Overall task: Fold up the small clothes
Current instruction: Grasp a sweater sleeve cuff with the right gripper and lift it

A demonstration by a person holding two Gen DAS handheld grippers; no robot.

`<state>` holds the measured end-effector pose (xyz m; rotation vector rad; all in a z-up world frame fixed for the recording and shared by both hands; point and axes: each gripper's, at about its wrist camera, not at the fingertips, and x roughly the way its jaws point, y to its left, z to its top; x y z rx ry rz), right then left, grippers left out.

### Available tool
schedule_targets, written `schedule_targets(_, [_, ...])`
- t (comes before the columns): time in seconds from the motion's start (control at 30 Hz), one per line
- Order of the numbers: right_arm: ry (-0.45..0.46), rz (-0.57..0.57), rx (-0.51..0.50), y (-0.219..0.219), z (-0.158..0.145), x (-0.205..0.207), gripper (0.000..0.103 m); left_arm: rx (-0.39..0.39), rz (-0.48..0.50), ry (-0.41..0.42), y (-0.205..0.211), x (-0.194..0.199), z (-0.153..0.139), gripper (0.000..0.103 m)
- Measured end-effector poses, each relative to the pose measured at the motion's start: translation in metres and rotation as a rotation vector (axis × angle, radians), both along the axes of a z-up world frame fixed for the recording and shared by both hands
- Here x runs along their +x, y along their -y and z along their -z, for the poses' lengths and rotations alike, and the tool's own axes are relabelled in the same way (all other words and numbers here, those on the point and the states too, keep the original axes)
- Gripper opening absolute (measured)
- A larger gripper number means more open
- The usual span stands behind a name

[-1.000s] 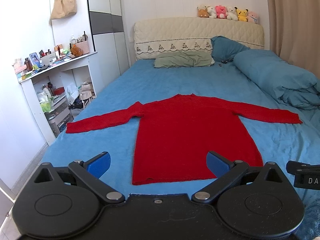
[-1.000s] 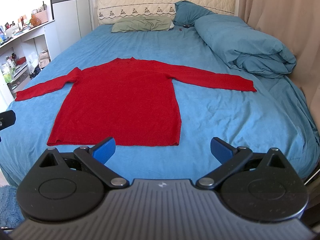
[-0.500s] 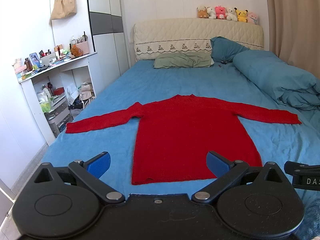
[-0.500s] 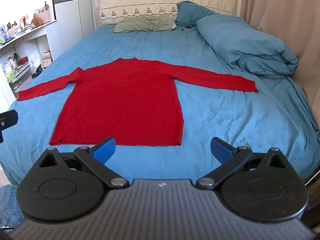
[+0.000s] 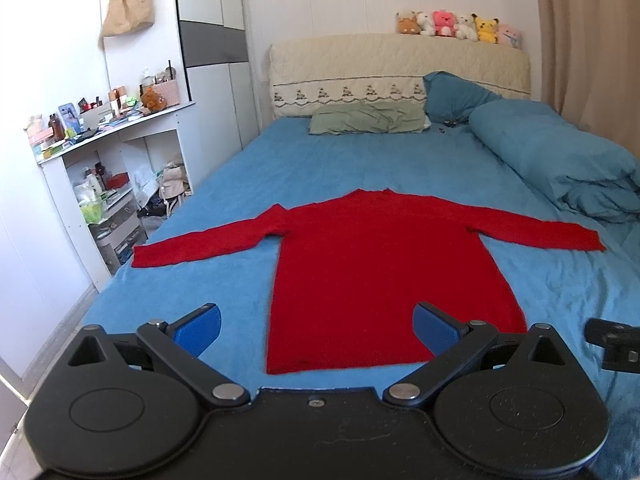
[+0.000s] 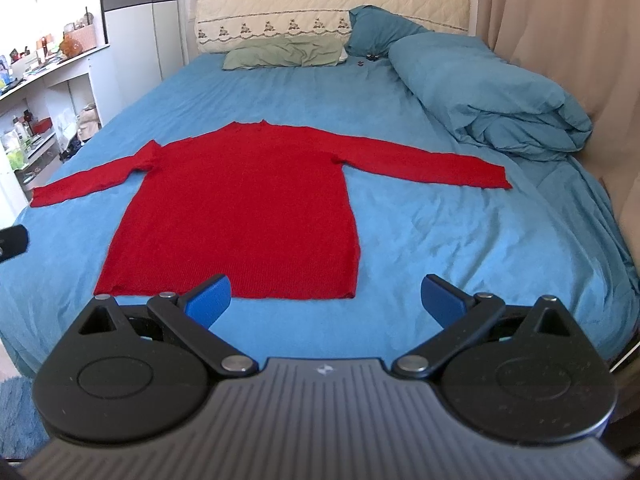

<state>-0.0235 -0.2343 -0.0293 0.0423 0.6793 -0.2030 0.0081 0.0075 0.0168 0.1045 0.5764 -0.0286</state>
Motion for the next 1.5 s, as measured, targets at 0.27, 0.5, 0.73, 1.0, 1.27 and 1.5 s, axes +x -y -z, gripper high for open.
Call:
schedule_targets(0.27, [0.024,0.079,0.037,0.056,-0.006,0.072,0.103,-0.005,0.005,0.031,0.01,0.084,-0.017,0.103])
schedule_targets(0.5, [0.039,0.257,0.087,0.127,0.016,0.17,0.103,-0.04,0.107,-0.041,0.051,0.205,0.003,0.103])
schedule_targets(0.73, [0.052,0.407,0.216,0.209,0.041,0.241,0.103,-0.084,0.157,-0.153,0.096,0.301,0.027,0.103])
schedule_targets(1.0, [0.084,0.551,0.334,0.305,0.068,0.301,0.103,-0.045,0.19,-0.259,0.152,0.395,0.044,0.103])
schedule_targets(1.27, [0.078,0.73,0.318,0.387,0.156,0.348,0.103,-0.038,0.21,-0.245,0.216,0.475,0.114,0.103])
schedule_targets(1.5, [0.044,0.818,0.373,0.428,0.204,0.367,0.083,-0.055,0.25,-0.421,0.251,0.527,0.191,0.103])
